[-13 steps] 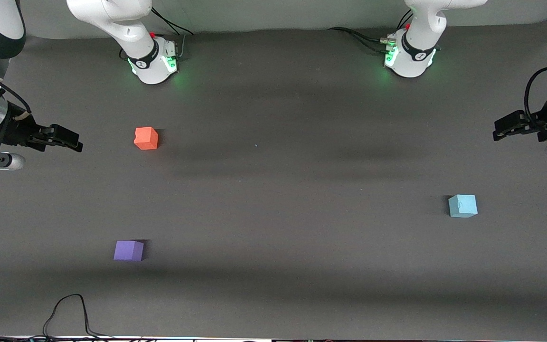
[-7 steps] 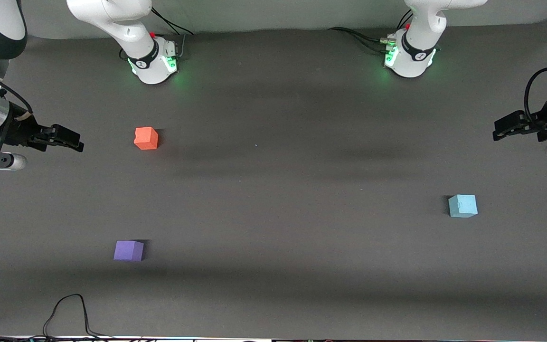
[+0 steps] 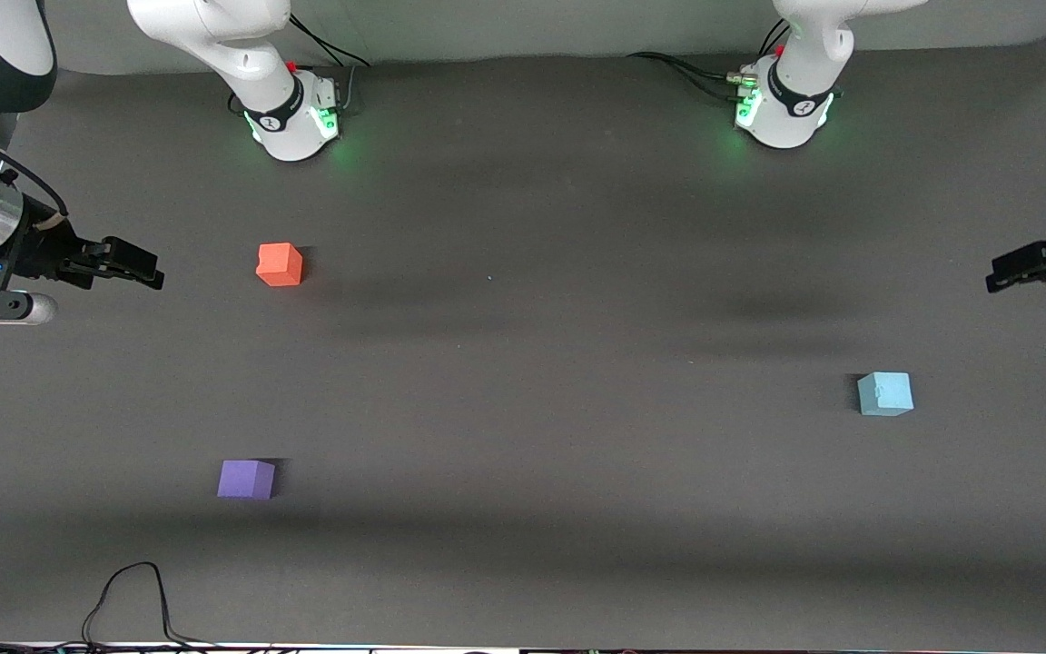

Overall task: Place blue block between orange and purple blocks
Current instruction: 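Reach the left gripper toward the light blue block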

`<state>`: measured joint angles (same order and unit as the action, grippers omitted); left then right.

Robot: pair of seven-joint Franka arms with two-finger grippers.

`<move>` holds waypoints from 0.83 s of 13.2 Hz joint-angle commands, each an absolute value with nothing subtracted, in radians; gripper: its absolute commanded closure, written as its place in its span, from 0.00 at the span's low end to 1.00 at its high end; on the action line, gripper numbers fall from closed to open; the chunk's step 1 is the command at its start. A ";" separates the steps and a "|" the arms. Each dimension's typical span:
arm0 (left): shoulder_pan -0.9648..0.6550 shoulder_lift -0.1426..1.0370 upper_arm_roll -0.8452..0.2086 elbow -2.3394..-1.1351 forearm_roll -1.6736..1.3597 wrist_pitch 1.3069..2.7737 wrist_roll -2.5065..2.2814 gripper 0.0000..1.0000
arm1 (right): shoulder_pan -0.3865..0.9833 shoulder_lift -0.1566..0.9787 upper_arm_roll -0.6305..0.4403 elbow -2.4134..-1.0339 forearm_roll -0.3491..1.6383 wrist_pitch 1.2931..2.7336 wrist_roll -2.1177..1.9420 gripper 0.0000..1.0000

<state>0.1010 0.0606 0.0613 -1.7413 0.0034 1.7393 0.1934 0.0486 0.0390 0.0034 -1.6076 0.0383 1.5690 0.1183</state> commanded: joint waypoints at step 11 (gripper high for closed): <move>0.087 0.356 0.054 -2.194 0.020 2.679 0.224 0.00 | 0.077 -0.155 -0.011 -1.835 0.086 1.655 0.045 0.00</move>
